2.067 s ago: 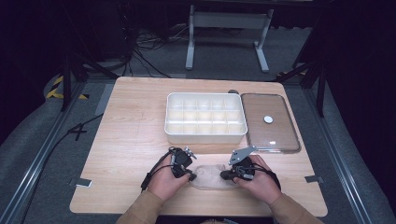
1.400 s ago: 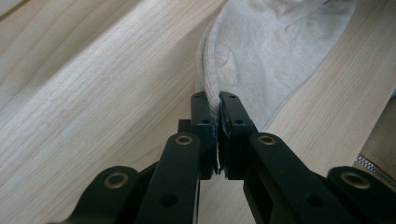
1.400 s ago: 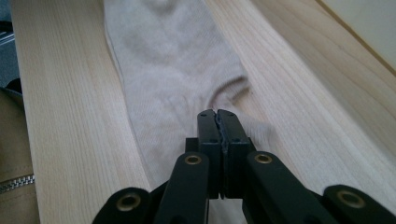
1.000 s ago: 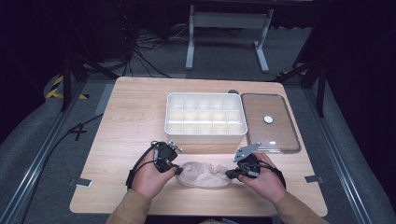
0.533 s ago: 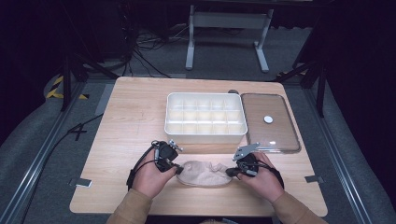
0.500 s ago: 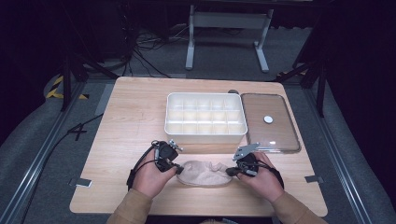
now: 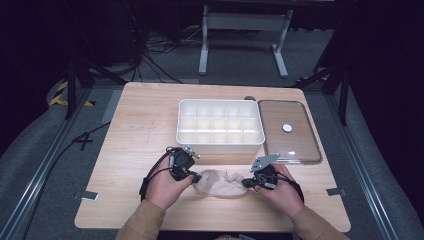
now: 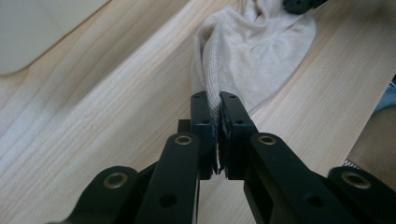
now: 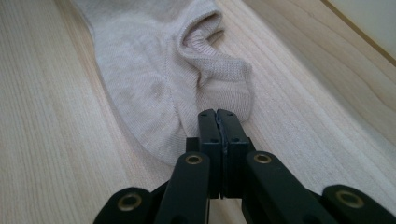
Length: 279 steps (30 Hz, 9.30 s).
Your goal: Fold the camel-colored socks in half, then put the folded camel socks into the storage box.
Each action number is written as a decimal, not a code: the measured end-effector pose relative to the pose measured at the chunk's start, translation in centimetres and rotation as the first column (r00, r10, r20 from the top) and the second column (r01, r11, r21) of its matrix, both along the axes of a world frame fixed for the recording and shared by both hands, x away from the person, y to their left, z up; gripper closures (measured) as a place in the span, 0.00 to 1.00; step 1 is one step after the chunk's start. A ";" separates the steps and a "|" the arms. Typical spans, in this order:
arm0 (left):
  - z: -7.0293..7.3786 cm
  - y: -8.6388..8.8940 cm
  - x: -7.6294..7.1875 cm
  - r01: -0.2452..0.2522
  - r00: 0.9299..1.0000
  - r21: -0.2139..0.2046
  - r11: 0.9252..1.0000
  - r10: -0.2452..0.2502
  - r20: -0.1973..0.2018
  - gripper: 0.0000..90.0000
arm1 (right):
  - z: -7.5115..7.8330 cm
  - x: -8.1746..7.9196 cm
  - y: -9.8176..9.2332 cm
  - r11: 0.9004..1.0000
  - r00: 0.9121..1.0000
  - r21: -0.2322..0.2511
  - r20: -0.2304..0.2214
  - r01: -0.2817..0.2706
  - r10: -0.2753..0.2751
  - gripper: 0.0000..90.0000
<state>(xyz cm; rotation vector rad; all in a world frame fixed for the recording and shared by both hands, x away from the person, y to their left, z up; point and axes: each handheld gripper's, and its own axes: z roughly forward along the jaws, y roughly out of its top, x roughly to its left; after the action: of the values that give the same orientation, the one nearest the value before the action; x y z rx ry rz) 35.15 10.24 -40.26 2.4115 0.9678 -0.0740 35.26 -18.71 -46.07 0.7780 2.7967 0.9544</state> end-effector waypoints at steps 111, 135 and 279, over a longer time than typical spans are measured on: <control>-4.8 -5.3 -0.6 0.238 0.971 -0.012 0.971 -0.237 0.022 0.98 | 2.5 -0.7 2.6 0.979 0.994 0.189 0.093 -0.069 0.052 1.00; -4.7 -5.1 -0.4 0.237 0.972 -0.020 0.971 -0.236 0.015 0.99 | 0.5 -0.6 0.5 0.999 0.998 0.036 0.066 -0.025 0.023 0.90; -3.9 -6.8 0.2 0.285 0.951 0.040 0.958 -0.288 0.114 0.91 | 1.8 -2.3 -1.0 0.993 0.990 0.108 0.137 -0.045 0.030 0.98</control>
<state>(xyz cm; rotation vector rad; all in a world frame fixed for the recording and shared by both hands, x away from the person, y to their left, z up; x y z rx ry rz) 35.39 3.43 -44.15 2.5295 0.5628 -0.0230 33.00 -19.71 -44.28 0.6487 2.6707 1.1325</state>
